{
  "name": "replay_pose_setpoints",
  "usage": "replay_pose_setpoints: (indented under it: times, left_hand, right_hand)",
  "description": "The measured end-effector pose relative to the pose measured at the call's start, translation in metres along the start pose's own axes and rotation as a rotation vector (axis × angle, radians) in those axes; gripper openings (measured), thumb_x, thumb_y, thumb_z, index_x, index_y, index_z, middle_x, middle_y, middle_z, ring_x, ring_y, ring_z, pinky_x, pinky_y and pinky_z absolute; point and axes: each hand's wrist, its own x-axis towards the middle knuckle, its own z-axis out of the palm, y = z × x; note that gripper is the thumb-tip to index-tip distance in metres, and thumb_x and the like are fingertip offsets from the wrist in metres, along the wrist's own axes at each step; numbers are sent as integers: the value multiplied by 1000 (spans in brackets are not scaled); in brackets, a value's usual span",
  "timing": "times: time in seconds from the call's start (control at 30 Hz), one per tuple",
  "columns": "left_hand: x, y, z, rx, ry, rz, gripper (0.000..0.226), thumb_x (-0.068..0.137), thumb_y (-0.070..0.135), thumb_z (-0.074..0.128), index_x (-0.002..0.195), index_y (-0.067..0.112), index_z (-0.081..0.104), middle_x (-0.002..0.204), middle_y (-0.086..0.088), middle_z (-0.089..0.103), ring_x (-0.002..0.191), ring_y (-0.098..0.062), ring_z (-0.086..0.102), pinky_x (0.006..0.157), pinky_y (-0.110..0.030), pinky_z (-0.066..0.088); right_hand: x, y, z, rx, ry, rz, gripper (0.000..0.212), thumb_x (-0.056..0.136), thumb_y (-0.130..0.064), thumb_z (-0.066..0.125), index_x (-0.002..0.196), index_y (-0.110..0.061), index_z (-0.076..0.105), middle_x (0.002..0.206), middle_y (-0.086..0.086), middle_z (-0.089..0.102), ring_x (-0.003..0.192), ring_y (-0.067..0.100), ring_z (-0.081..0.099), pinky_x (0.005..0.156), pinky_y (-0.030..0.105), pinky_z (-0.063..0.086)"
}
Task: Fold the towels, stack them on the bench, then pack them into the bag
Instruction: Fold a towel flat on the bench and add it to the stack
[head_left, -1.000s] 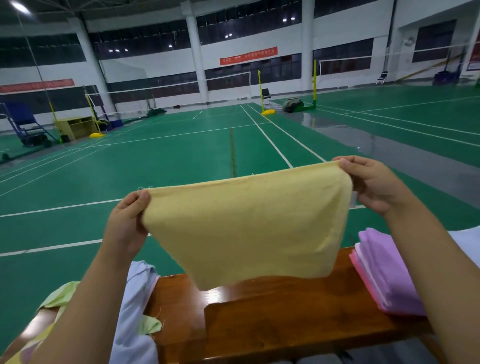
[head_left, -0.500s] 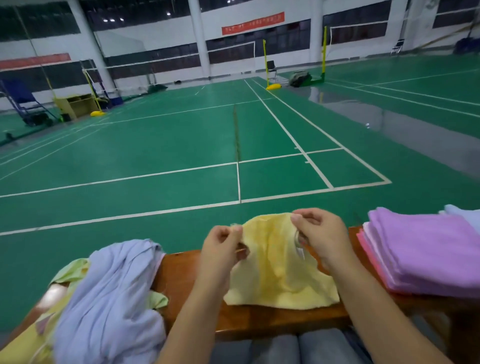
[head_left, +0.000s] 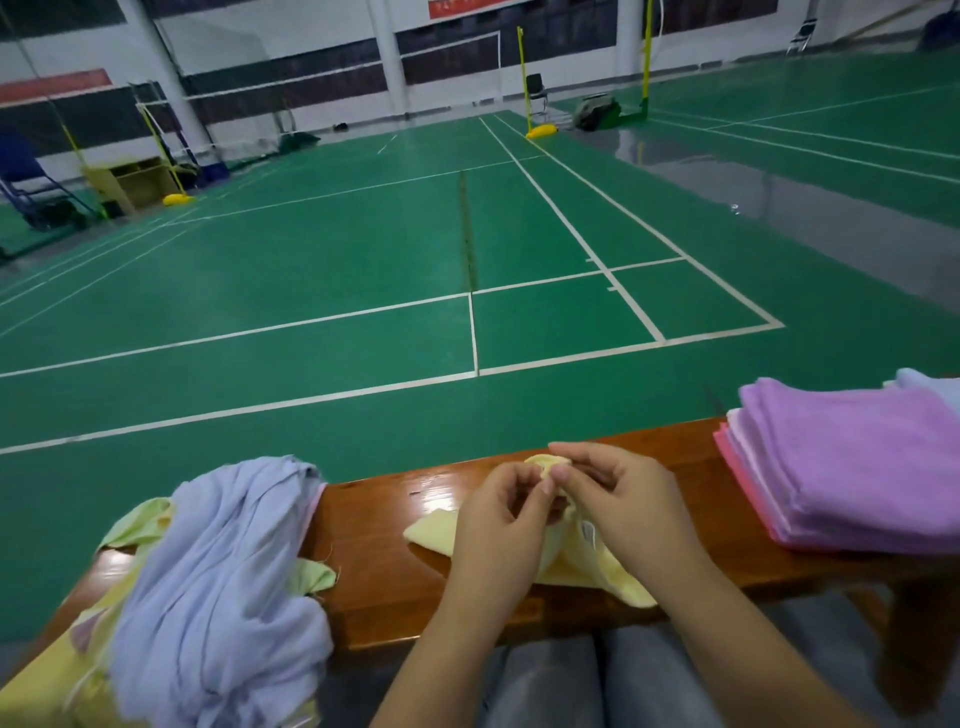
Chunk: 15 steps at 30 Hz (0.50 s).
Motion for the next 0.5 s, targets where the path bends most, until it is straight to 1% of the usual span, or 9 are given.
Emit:
replay_pose_setpoints:
  times: [0.03, 0.13, 0.17, 0.23, 0.3, 0.4, 0.47, 0.5]
  left_hand:
    - [-1, -1, 0, -2, 6, 0, 12, 93, 11, 59, 85, 18, 65, 84, -5, 71, 85, -18, 69, 78, -30, 58]
    - [-6, -2, 0, -21, 10, -16, 24, 93, -2, 53, 90, 18, 66, 89, -4, 71, 90, -17, 69, 82, -29, 57]
    - [-7, -1, 0, -28, 3, -18, 28, 93, -5, 51, 92, 19, 67, 89, -2, 71, 90, -14, 68, 81, -27, 56]
    - [-11, 2, -1, -45, -24, -23, 33, 93, -8, 49, 94, 20, 67, 91, 2, 71, 90, -9, 67, 80, -22, 55]
    - [-13, 6, -1, -95, -62, -40, 38, 93, -10, 46, 96, 21, 68, 94, 5, 72, 93, -7, 67, 80, -19, 53]
    - [-14, 6, -5, -145, -140, -50, 44, 93, -9, 49, 98, 30, 68, 99, 11, 73, 102, -9, 67, 85, -21, 53]
    - [-14, 2, -12, -63, -185, 2, 37, 92, -2, 56, 103, 31, 69, 103, 10, 73, 105, -9, 66, 90, -23, 52]
    - [-13, -1, -16, 4, -183, 48, 33, 90, 2, 60, 103, 31, 70, 103, 11, 73, 103, -6, 65, 89, -23, 52]
  right_hand:
    - [-1, 1, 0, -27, -8, -18, 27, 88, -21, 65, 115, -23, 68, 108, -9, 70, 99, 0, 63, 89, 21, 52]
    - [-5, 2, -1, -107, -51, -71, 36, 88, -22, 65, 124, -26, 62, 118, -9, 66, 108, 2, 59, 91, 13, 46]
    - [-6, 3, -2, -136, -68, -85, 40, 87, -23, 66, 126, -28, 60, 121, -10, 65, 110, 3, 58, 93, 15, 46]
    - [-7, 3, -2, -188, -71, -114, 47, 83, -23, 71, 128, -29, 59, 123, -10, 63, 114, 6, 58, 98, 24, 46]
    - [-7, 4, -3, -210, -28, -153, 46, 82, -21, 72, 126, -27, 61, 121, -8, 65, 112, 8, 59, 97, 27, 48]
    - [-7, 6, -8, -183, 1, -188, 38, 83, -15, 70, 120, -24, 66, 113, -9, 68, 103, 5, 63, 90, 17, 49]
    - [-7, 8, -13, -137, -25, -168, 34, 85, -11, 67, 116, -25, 68, 106, -14, 69, 97, -1, 63, 84, 11, 48]
    - [-7, 9, -16, -111, -42, -152, 32, 86, -10, 66, 114, -25, 68, 103, -17, 68, 95, -4, 63, 82, 8, 48]
